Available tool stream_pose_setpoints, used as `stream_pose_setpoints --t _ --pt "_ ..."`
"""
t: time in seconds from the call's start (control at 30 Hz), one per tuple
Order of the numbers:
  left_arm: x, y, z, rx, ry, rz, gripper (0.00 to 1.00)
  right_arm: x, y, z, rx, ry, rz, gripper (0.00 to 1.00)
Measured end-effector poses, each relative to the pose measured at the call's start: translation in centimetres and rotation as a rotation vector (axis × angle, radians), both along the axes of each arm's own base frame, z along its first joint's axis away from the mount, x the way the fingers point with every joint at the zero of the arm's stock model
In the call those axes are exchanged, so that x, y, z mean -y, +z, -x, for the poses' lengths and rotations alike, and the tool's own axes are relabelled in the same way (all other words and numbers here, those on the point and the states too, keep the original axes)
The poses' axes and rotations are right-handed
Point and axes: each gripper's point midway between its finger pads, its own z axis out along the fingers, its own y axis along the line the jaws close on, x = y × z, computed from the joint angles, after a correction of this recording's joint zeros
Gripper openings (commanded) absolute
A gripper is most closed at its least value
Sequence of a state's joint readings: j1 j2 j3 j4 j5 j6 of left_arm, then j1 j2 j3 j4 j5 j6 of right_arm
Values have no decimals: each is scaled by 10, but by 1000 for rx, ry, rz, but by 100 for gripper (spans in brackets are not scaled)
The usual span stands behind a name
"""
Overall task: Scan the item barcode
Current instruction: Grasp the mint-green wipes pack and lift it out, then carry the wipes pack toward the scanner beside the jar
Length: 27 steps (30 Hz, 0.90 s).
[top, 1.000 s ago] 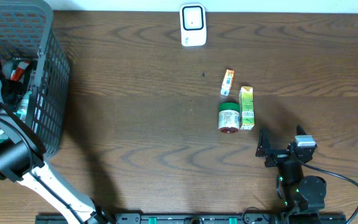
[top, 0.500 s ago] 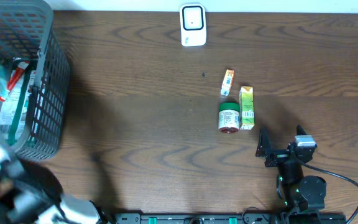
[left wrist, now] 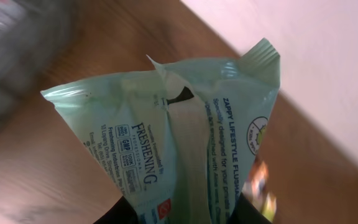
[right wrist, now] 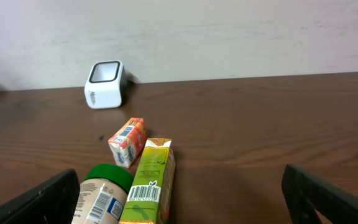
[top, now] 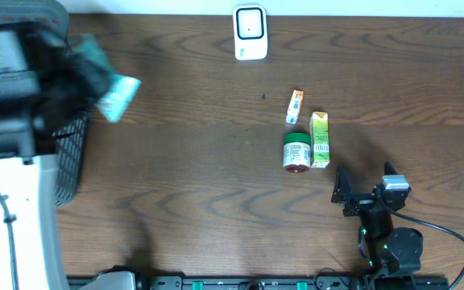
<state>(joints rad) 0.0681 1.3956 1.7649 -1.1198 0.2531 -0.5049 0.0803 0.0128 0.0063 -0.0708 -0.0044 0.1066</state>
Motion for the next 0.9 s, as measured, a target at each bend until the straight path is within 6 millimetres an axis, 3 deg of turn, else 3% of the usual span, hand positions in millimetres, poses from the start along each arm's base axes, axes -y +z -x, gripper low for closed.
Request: stream_pose_setpoints --t 0.13,0.27,0.4,0.9 --pt "59 -30 1 -79 -199 -21 28 0 0 0 0 0 0 99" --pt "106 -82 3 -223 -343 -53 28 0 0 0 0 0 0 99" --pt "132 -130 3 -356 -418 -97 28 0 0 0 0 0 0 99" --pt "210 -266 -6 -586 -586 -186 28 0 0 0 0 0 0 99"
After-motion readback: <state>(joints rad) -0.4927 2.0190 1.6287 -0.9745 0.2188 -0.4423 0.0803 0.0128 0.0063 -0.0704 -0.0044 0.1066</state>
